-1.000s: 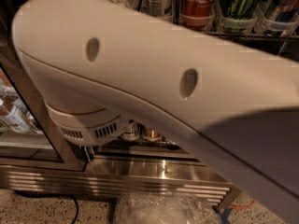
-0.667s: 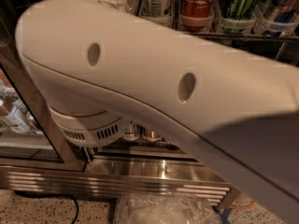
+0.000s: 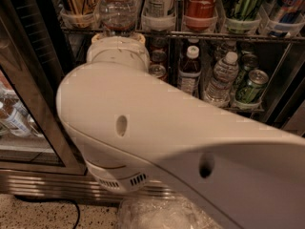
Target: Pick water bottle from top shelf of fridge
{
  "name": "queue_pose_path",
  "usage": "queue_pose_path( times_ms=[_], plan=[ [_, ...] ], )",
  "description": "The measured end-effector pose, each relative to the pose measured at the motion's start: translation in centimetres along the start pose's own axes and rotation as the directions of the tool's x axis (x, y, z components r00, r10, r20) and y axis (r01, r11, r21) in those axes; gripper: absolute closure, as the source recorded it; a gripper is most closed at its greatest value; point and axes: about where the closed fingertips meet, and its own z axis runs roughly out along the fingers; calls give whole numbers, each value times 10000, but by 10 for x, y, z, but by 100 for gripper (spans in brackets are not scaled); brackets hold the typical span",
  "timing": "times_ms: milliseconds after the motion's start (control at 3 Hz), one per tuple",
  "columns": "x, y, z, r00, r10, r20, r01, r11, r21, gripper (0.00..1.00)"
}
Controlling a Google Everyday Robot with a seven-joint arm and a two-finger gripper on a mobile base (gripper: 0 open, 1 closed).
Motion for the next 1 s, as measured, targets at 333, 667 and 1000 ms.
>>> queue_pose_path(
  times_ms=[333, 667, 1000],
  plan=[
    [0, 0, 0, 10000, 0, 0, 0, 10000, 0, 100],
    [29, -4, 0, 9984, 500, -262, -488, 9977, 474, 100],
    [80, -14, -4, 9855, 1527, -746, -1412, 9799, 1406, 100]
  ],
)
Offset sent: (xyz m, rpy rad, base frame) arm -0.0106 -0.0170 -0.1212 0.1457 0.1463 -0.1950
